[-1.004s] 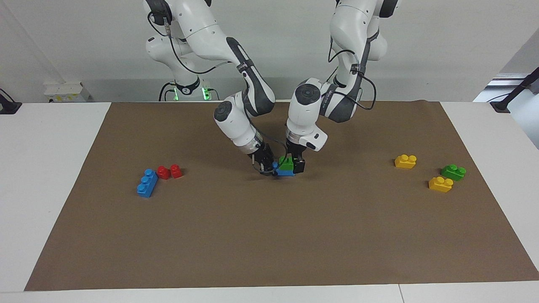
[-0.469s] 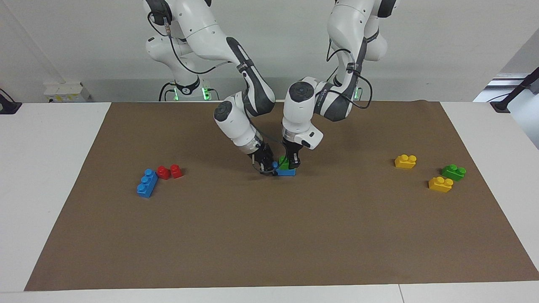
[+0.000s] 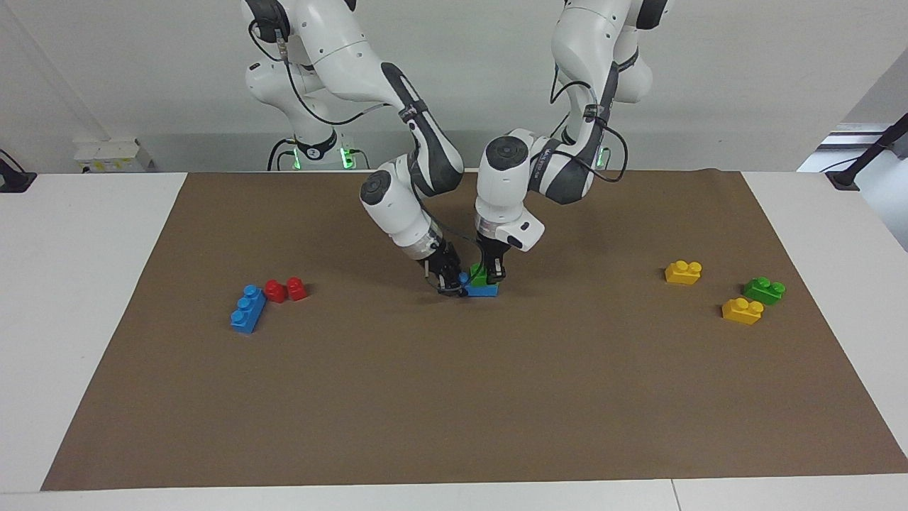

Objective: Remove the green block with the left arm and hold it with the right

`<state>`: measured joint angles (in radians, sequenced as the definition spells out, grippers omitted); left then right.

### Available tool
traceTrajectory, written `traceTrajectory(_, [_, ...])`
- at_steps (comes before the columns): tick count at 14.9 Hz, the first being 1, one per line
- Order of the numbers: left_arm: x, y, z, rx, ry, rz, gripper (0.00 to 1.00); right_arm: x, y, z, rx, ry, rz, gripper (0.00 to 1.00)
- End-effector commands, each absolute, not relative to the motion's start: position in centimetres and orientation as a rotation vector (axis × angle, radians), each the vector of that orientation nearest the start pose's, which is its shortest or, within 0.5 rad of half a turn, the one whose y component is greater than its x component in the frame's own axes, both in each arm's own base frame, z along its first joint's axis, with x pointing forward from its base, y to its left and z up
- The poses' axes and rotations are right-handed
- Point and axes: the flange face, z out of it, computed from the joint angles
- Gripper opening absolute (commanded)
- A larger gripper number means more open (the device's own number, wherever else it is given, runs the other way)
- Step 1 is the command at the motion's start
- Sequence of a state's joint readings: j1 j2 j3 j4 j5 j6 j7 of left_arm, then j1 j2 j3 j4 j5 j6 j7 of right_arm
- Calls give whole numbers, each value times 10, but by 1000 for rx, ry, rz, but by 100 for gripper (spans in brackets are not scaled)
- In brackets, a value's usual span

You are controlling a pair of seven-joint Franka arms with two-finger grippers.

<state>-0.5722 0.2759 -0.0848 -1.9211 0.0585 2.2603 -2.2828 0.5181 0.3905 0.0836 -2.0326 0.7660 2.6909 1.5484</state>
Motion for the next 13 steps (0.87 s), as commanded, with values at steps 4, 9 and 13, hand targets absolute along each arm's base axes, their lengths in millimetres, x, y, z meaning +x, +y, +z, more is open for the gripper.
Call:
traceTrajectory(4, [495, -346, 412, 2087, 2238, 84, 0, 522, 329, 268, -1852, 1938, 376, 0])
traceTrajectory(9, [507, -307, 445, 2087, 2234, 104, 0, 522, 328, 267, -1860, 1935, 379, 0])
traceTrajectory(13, [529, -260, 447, 2178, 2177, 115, 0, 538, 319, 286, -1869, 1906, 400, 0])
